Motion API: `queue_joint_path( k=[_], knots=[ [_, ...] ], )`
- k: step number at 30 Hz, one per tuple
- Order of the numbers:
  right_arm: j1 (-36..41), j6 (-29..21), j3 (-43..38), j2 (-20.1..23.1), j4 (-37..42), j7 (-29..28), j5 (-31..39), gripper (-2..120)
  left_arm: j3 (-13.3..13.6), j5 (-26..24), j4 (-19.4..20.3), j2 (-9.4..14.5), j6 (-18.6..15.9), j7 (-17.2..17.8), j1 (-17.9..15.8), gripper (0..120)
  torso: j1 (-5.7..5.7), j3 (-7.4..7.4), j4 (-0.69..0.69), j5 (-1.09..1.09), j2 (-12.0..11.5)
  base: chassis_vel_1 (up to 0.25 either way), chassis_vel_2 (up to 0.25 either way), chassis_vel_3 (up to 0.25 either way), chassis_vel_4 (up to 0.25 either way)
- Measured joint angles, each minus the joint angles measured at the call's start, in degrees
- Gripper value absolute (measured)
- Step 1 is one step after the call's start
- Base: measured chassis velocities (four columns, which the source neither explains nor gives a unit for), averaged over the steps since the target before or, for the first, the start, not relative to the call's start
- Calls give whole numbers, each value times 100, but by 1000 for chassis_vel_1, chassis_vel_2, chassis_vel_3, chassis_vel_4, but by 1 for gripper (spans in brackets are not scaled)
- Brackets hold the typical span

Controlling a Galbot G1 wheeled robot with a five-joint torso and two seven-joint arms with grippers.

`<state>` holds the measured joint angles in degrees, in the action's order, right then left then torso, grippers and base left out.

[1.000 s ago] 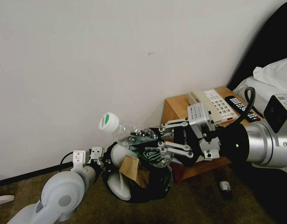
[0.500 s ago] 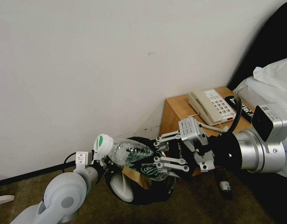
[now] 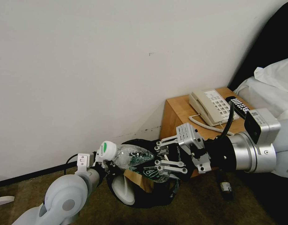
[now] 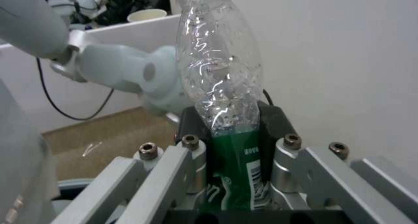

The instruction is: Pick up the trash bin, then pick up the garbage from the floor and place it into the trash bin.

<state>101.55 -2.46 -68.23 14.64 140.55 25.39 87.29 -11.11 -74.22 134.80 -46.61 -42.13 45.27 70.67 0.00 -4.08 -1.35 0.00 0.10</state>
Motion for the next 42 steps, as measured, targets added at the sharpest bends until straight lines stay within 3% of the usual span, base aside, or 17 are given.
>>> queue_joint_path(
  k=[19, 25, 42],
  knots=[
    [610, 57, -69, 31, -476, 136, -527, 16, -45, -372, 58, -47, -1, 11, -15, 0, 0, 0, 0, 0, 0, 0, 0, 0, 0],
    [875, 121, -118, 131, -602, 179, -675, 16, -14, -428, 65, -163, -1, 24, -42, 0, 0, 0, 0, 0, 0, 0, 0, 0, 0],
    [1036, 127, -113, 183, -664, 287, -832, 16, -14, -517, 51, -277, -1, 134, -58, 0, 0, 0, 0, 0, 0, 0, 0, 0, 0]
  ],
)
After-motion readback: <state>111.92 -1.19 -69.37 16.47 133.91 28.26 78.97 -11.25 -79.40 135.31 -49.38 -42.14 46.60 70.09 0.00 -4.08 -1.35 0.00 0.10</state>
